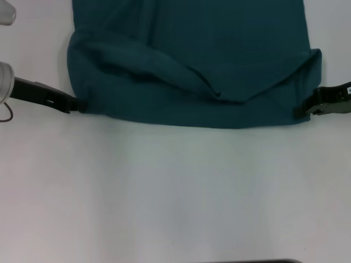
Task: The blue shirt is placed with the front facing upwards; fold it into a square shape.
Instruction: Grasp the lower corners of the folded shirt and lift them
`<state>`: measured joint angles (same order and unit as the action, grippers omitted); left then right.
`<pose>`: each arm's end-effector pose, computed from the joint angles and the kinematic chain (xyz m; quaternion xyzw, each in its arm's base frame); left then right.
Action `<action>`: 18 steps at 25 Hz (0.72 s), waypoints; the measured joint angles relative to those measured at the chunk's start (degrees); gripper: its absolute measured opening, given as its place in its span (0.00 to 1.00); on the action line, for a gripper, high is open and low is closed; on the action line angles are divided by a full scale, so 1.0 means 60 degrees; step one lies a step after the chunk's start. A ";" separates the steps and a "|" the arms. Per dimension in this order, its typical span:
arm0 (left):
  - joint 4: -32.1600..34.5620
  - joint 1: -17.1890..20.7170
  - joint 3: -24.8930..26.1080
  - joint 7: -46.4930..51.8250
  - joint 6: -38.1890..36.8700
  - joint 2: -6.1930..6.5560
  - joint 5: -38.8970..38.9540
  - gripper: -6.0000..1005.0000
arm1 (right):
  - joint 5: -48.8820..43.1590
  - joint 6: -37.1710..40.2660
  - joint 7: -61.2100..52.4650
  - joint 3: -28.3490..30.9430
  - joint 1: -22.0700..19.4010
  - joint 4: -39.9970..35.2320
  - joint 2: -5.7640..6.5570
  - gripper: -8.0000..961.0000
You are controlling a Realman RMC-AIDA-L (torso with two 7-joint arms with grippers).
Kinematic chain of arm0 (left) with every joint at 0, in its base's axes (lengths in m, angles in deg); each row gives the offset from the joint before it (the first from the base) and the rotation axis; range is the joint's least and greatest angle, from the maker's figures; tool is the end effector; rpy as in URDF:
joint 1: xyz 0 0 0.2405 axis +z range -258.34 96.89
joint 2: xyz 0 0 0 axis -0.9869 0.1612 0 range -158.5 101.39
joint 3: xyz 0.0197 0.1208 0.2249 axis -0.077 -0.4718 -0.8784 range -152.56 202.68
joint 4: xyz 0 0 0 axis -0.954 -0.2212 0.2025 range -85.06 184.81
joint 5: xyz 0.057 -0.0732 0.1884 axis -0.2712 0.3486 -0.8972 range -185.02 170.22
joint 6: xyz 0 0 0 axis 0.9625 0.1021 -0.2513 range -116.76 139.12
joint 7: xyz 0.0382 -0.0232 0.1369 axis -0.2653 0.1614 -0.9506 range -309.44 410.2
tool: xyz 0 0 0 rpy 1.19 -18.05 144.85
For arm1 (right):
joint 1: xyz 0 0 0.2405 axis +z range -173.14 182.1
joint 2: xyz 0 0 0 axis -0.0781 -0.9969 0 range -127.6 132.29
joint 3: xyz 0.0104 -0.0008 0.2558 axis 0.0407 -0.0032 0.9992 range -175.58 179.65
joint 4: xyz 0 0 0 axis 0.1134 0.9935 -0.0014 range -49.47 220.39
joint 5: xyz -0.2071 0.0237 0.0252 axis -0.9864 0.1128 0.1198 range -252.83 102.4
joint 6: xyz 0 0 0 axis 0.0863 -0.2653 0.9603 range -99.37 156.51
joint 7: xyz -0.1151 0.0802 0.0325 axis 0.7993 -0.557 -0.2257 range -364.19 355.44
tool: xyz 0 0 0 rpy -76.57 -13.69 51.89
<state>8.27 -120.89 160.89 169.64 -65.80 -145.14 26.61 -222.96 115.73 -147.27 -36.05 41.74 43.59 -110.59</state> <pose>-0.2815 0.3788 0.0088 -0.8901 -0.4253 0.0312 0.1608 0.3074 0.3518 0.0419 -0.7541 0.6447 -0.0002 0.1248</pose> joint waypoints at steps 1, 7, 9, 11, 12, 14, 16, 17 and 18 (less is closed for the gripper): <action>-0.0016 0.0016 0.0000 0.0000 -0.0075 0.0007 0.0000 0.01 | 0.0003 0.0094 0.0023 0.0030 -0.0012 -0.0024 0.0000 0.05; -0.0293 0.0207 0.0095 0.0000 -0.0513 0.0089 0.0056 0.01 | 0.0206 0.0770 0.0222 0.0473 -0.0107 -0.0076 0.0149 0.05; -0.0556 0.0314 0.0122 0.0016 -0.0649 0.0085 0.0060 0.01 | 0.0240 0.0869 0.0239 0.0515 -0.0140 -0.0090 0.0208 0.05; -0.0775 0.0437 0.0138 0.0055 -0.0806 0.0080 0.0062 0.01 | 0.0261 0.0991 0.0242 0.0577 -0.0181 -0.0116 0.0288 0.05; -0.0872 0.0501 0.0152 0.0071 -0.0897 0.0080 0.0063 0.01 | 0.0263 0.1049 0.0245 0.0611 -0.0206 -0.0142 0.0317 0.05; -0.0983 0.0605 0.0201 0.0085 -0.1044 0.0082 0.0070 0.01 | 0.0271 0.1208 0.0272 0.0676 -0.0258 -0.0197 0.0375 0.05; -0.1103 0.0720 0.0323 0.0099 -0.1200 0.0084 0.0075 0.01 | 0.0278 0.1362 0.0342 0.0707 -0.0288 -0.0214 0.0401 0.05; -0.1185 0.0782 0.0413 0.0104 -0.1301 0.0073 0.0076 0.01 | 0.0279 0.1522 0.0450 0.0749 -0.0305 -0.0214 0.0417 0.05; -0.1239 0.0822 0.0483 0.0106 -0.1359 0.0062 0.0076 0.01 | 0.0279 0.1522 0.0450 0.0749 -0.0305 -0.0214 0.0417 0.05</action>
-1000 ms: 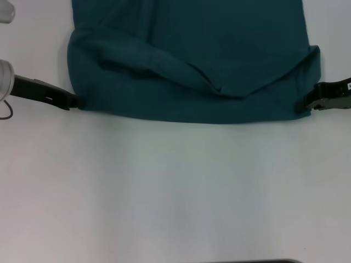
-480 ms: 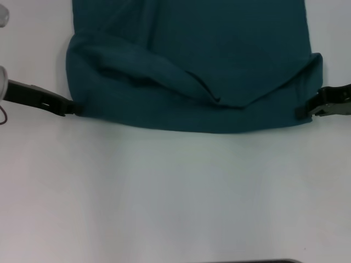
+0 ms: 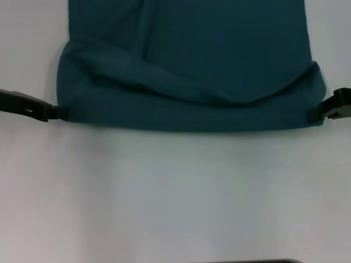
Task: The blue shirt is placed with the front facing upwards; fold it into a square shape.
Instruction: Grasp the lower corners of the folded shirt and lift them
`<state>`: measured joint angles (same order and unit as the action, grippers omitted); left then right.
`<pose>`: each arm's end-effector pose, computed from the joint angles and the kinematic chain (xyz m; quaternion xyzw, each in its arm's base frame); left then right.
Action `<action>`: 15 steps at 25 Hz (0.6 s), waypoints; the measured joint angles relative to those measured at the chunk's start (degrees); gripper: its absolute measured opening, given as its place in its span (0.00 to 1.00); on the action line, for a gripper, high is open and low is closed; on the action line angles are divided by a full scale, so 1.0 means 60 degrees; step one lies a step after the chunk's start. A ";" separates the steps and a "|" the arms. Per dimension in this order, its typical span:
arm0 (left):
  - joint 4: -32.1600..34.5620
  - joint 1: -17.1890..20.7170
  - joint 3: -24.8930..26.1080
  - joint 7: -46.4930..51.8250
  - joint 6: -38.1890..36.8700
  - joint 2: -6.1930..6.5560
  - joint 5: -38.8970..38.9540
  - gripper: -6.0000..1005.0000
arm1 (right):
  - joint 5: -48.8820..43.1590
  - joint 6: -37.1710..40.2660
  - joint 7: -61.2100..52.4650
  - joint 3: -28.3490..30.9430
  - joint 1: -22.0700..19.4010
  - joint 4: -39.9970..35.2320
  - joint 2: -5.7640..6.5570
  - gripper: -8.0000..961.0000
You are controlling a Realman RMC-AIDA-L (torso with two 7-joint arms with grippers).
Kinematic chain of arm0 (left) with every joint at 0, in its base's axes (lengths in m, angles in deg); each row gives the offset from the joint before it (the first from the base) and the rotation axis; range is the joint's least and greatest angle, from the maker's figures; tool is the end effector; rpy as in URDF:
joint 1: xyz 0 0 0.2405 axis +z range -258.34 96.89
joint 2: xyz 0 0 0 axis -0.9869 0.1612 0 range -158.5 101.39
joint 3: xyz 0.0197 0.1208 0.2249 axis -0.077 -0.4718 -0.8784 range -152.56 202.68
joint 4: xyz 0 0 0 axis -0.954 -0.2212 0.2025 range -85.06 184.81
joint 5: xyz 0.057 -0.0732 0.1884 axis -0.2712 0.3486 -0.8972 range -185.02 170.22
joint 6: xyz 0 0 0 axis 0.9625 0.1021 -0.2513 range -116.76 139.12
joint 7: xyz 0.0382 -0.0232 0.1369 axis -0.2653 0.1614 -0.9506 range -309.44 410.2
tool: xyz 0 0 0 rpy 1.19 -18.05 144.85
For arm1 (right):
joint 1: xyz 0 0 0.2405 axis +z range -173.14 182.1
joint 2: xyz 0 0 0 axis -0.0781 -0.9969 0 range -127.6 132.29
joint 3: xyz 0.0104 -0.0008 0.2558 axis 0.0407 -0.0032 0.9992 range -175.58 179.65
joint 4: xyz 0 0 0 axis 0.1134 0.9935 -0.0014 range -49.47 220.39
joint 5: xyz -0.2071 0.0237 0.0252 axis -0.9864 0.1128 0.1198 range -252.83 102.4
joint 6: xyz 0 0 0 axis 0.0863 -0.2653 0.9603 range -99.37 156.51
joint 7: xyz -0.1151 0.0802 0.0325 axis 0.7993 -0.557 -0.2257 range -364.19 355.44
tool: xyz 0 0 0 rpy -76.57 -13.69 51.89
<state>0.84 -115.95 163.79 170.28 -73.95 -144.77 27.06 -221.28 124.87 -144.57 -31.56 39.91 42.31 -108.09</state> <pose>-0.2954 0.3563 0.0363 -0.8796 -0.4499 0.0173 0.1537 0.3106 0.3340 0.0679 -0.7557 0.6491 0.0247 0.0834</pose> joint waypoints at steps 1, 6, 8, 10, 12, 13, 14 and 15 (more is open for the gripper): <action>-0.0067 0.0054 0.0072 -0.0001 -0.0084 -0.0017 0.0001 0.01 | 0.0000 0.0057 0.0045 0.0019 -0.0007 0.0000 0.0000 0.05; -0.0251 0.0284 0.0178 -0.0020 -0.0223 -0.0129 0.0016 0.01 | 0.0000 0.0323 0.0261 0.0032 -0.0040 0.0014 -0.0033 0.05; -0.0298 0.0350 0.0180 -0.0017 -0.0274 -0.0169 0.0016 0.01 | -0.0008 0.0385 0.0320 -0.0012 -0.0050 0.0058 -0.0063 0.05; -0.0307 0.0384 0.0196 -0.0016 -0.0382 -0.0177 0.0016 0.01 | -0.0041 0.0423 0.0338 -0.0061 -0.0069 0.0089 -0.0072 0.05; -0.0309 0.0402 0.0340 -0.0033 -0.0564 -0.0178 0.0016 0.01 | -0.0068 0.0504 0.0382 -0.0067 -0.0097 0.0095 -0.0072 0.05; -0.0309 0.0415 0.0421 -0.0047 -0.0643 -0.0178 0.0016 0.01 | -0.0070 0.0556 0.0402 -0.0068 -0.0116 0.0097 -0.0072 0.05; -0.0309 0.0427 0.0502 -0.0068 -0.0750 -0.0177 0.0016 0.01 | -0.0072 0.0574 0.0409 -0.0069 -0.0129 0.0097 -0.0070 0.05; -0.0311 0.0452 0.0600 -0.0087 -0.0881 -0.0174 0.0016 0.01 | -0.0076 0.0595 0.0420 -0.0074 -0.0153 0.0100 -0.0066 0.05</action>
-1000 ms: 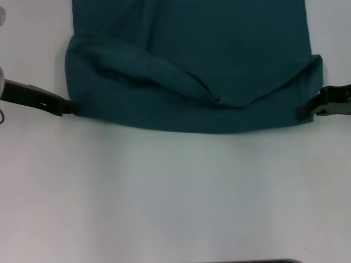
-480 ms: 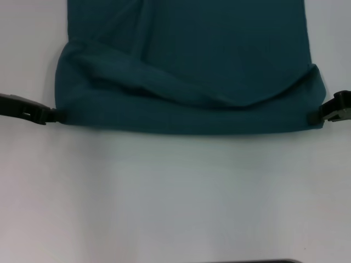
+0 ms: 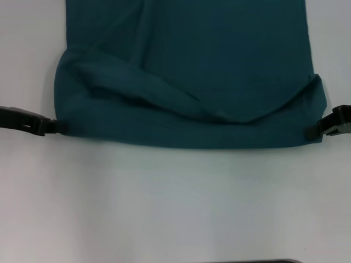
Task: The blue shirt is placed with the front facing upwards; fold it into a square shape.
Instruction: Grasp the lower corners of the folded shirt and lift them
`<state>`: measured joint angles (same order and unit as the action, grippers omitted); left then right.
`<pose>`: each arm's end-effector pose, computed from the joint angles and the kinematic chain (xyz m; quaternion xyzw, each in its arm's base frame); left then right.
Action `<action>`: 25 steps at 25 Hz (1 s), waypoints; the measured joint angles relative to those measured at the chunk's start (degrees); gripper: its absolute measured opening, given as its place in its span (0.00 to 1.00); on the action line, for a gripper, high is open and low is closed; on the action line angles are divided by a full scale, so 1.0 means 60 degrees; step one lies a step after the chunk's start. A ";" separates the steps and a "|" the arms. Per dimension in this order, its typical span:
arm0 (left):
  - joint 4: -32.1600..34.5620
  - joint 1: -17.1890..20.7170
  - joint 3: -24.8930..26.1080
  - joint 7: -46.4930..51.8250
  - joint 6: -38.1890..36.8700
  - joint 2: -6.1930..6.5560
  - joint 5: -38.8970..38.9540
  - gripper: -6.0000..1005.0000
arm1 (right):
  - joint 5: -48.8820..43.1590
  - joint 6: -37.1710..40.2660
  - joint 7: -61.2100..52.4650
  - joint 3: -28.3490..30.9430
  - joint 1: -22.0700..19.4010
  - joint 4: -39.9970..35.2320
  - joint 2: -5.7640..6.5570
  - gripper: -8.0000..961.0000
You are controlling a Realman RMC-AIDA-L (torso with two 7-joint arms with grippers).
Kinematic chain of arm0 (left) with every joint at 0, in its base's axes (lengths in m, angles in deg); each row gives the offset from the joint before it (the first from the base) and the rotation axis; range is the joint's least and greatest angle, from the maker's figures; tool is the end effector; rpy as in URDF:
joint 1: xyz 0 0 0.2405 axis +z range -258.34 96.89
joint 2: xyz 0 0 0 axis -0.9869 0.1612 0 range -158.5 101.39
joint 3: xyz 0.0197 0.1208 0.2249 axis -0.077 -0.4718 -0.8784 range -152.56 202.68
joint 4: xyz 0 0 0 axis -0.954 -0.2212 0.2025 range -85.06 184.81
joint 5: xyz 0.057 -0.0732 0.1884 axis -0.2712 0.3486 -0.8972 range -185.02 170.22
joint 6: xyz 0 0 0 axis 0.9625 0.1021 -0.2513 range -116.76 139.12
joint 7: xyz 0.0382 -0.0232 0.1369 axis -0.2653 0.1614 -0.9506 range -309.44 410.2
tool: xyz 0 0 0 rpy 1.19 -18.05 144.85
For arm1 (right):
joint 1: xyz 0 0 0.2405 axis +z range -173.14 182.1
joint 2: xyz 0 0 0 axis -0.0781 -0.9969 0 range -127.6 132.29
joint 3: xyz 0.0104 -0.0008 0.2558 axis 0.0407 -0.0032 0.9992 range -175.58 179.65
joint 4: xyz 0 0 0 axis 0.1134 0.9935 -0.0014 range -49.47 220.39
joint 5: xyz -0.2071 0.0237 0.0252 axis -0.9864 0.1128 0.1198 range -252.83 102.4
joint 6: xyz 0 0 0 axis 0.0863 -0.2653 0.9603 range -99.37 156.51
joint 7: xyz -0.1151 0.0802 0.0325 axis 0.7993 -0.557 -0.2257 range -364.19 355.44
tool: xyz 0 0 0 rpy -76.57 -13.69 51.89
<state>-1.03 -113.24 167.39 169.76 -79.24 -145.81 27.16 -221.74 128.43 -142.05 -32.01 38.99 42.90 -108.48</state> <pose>-0.3036 0.3336 0.0378 -0.8700 -0.4765 -0.0045 0.1261 0.3116 0.3188 0.0611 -0.7656 0.6416 0.0116 0.0453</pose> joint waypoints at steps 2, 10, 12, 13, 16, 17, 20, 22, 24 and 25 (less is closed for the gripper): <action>-0.0070 0.0077 0.0169 -0.0016 -0.0257 0.0005 -0.0001 0.01 | -0.0008 0.0029 0.0017 -0.0022 -0.0045 0.0001 0.0015 0.05; -0.0620 0.0642 0.0588 -0.0039 -0.1165 -0.0073 0.0310 0.01 | -0.0029 0.0201 0.0158 -0.0249 -0.0112 0.0019 0.0076 0.05; -0.0632 0.0777 0.0592 -0.0043 -0.1374 -0.0065 0.0454 0.01 | -0.0030 0.0237 0.0159 -0.0294 -0.0112 0.0018 0.0076 0.05; -0.0658 0.0842 0.0593 -0.0044 -0.1477 -0.0065 0.0509 0.01 | -0.0030 0.0273 0.0162 -0.0327 -0.0112 0.0018 0.0075 0.05; -0.0742 0.1050 0.0596 -0.0049 -0.1719 -0.0092 0.0646 0.01 | -0.0030 0.0392 0.0226 -0.0356 -0.0112 0.0021 0.0076 0.05; -0.0750 0.1106 0.0596 -0.0052 -0.1789 -0.0103 0.0678 0.01 | -0.0029 0.0425 0.0253 -0.0356 -0.0113 0.0030 0.0075 0.05; -0.0751 0.1237 0.0596 -0.0087 -0.2003 -0.0139 0.0701 0.01 | -0.0023 0.0554 0.0289 -0.0362 -0.0114 0.0043 0.0046 0.05; -0.0756 0.1295 0.0595 -0.0133 -0.2147 -0.0181 0.0709 0.01 | -0.0024 0.0626 0.0313 -0.0361 -0.0129 0.0045 0.0028 0.05; -0.0763 0.1353 0.0595 -0.0178 -0.2228 -0.0235 0.0712 0.01 | -0.0016 0.0675 0.0356 -0.0347 -0.0160 0.0046 0.0015 0.05; -0.0763 0.1383 0.0594 -0.0201 -0.2249 -0.0269 0.0713 0.01 | -0.0012 0.0705 0.0375 -0.0344 -0.0176 0.0047 0.0004 0.05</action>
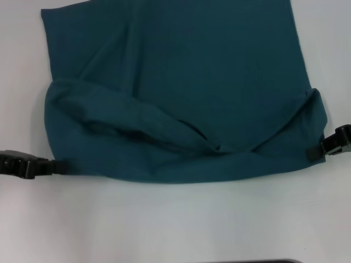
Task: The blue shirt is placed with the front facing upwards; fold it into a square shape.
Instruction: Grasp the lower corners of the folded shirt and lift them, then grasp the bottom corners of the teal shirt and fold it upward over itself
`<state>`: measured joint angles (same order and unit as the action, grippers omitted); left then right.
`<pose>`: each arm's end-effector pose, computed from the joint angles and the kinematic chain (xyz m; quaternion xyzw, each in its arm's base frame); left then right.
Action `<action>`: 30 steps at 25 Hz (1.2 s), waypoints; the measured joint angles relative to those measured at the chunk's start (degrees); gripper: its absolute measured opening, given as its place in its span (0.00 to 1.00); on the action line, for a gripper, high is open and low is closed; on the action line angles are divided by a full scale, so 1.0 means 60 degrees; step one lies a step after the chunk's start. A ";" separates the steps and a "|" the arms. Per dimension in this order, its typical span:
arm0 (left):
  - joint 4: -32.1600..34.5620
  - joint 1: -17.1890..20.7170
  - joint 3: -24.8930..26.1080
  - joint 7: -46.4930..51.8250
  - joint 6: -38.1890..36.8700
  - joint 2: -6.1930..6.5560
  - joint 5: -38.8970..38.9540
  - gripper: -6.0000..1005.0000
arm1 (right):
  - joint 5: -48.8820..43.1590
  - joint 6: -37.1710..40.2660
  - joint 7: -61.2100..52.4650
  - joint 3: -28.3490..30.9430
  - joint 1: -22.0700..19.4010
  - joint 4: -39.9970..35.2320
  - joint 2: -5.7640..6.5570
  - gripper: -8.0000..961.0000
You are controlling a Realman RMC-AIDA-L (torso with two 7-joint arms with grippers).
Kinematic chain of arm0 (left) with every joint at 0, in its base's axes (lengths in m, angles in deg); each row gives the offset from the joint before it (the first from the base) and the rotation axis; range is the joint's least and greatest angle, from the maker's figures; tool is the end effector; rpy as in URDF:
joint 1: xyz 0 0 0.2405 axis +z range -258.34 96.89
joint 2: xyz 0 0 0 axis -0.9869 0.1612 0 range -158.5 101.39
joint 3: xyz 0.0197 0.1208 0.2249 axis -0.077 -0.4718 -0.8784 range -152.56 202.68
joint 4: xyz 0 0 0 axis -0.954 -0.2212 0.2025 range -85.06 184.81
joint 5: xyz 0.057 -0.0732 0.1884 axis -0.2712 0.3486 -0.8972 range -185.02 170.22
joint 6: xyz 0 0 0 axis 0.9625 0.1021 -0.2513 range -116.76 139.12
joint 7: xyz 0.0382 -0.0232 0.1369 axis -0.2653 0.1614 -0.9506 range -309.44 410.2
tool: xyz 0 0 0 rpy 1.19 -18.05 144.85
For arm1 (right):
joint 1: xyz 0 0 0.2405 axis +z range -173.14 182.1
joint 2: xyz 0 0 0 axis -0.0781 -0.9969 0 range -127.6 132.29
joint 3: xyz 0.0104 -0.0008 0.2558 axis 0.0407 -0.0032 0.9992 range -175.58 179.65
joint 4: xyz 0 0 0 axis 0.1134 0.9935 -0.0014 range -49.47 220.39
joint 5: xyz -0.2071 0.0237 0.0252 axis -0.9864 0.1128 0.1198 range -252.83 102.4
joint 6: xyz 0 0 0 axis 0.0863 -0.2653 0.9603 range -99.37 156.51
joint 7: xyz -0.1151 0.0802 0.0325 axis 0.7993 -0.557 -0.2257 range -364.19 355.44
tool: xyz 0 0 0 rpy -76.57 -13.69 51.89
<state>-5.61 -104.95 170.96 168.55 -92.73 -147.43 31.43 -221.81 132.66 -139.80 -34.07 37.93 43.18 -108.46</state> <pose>-0.3151 0.2724 0.0425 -0.8521 -0.5178 -0.0600 0.0480 0.3115 0.3024 0.0571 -0.7763 0.6302 -0.0102 0.0021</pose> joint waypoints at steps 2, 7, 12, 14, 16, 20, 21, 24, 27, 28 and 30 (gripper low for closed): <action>-0.0001 0.0061 -0.0001 -0.0037 -0.0043 -0.0054 0.0003 0.01 | 0.0001 0.0042 0.0035 0.0000 -0.0037 0.0000 -0.0024 0.05; -0.0017 0.0273 0.0000 -0.0066 -0.0133 -0.0110 0.0004 0.01 | -0.0006 0.0124 0.0091 -0.0017 -0.0164 0.0001 -0.0048 0.05; -0.0059 0.0524 0.0000 -0.0079 -0.0235 -0.0114 0.0004 0.01 | -0.0005 0.0297 0.0129 -0.0006 -0.0341 0.0001 -0.0048 0.05; -0.0070 0.0612 0.0000 -0.0084 -0.0251 -0.0114 0.0004 0.01 | -0.0003 0.0355 0.0168 -0.0012 -0.0422 0.0001 -0.0048 0.05; -0.0071 0.0706 0.0008 -0.0110 -0.0273 -0.0112 0.0003 0.01 | -0.0003 0.0409 0.0237 -0.0014 -0.0496 0.0000 -0.0047 0.05; -0.0065 0.0819 0.0153 -0.0275 -0.0402 -0.0108 0.0003 0.01 | 0.0000 0.0493 0.0348 -0.0016 -0.0647 0.0000 -0.0048 0.05; -0.0058 0.0840 0.0189 -0.0320 -0.0450 -0.0108 0.0003 0.01 | -0.0001 0.0541 0.0379 -0.0019 -0.0680 0.0000 -0.0049 0.05; -0.0014 0.0930 0.0288 -0.0459 -0.0588 -0.0109 0.0003 0.01 | -0.0001 0.0644 0.0495 -0.0021 -0.0758 0.0000 -0.0078 0.05; -0.0005 0.1025 0.0393 -0.0638 -0.0874 -0.0175 0.0003 0.01 | -0.0008 0.0799 0.0677 -0.0027 -0.0806 0.0000 -0.0135 0.05; -0.0005 0.1025 0.0393 -0.0638 -0.0874 -0.0175 0.0003 0.01 | -0.0012 0.0864 0.0753 -0.0031 -0.0816 0.0000 -0.0153 0.05; -0.0002 0.1047 0.0528 -0.0777 -0.1068 -0.0219 0.0003 0.01 | -0.0015 0.0950 0.0890 -0.0037 -0.0838 0.0000 -0.0187 0.05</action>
<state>-5.62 -98.66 174.13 163.89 -99.14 -148.74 31.45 -221.90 138.36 -134.47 -34.29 32.91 43.18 -109.59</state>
